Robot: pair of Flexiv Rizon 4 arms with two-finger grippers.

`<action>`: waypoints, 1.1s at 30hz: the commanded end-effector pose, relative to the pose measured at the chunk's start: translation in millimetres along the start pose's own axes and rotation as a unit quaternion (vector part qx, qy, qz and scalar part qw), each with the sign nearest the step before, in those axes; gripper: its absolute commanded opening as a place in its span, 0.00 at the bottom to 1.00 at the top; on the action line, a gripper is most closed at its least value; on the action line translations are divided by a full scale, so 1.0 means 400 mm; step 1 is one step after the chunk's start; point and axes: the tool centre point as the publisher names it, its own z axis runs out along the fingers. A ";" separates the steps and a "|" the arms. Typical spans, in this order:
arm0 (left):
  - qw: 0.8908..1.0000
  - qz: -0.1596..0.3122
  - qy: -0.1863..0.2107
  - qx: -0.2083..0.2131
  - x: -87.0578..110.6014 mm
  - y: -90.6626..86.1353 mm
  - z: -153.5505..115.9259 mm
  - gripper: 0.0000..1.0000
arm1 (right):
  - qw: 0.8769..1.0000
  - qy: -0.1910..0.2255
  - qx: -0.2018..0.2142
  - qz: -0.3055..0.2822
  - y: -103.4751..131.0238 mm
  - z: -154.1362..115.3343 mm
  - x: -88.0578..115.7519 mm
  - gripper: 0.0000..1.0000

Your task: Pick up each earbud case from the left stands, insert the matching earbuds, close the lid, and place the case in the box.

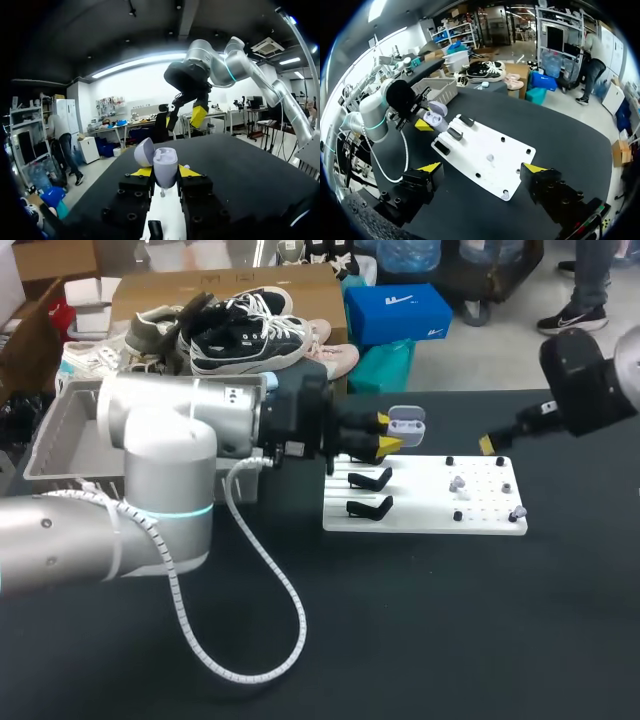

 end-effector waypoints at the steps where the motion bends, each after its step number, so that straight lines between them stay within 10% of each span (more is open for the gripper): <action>1: 0.999 -0.001 -0.025 0.020 0.006 -0.008 0.005 0.00 | 0.998 -0.001 0.056 0.003 0.002 -0.015 0.015 1.00; 33: 1.000 -0.004 -0.018 0.015 0.022 0.002 0.015 0.00 | 0.993 0.059 0.097 -0.020 -0.027 0.009 0.110 1.00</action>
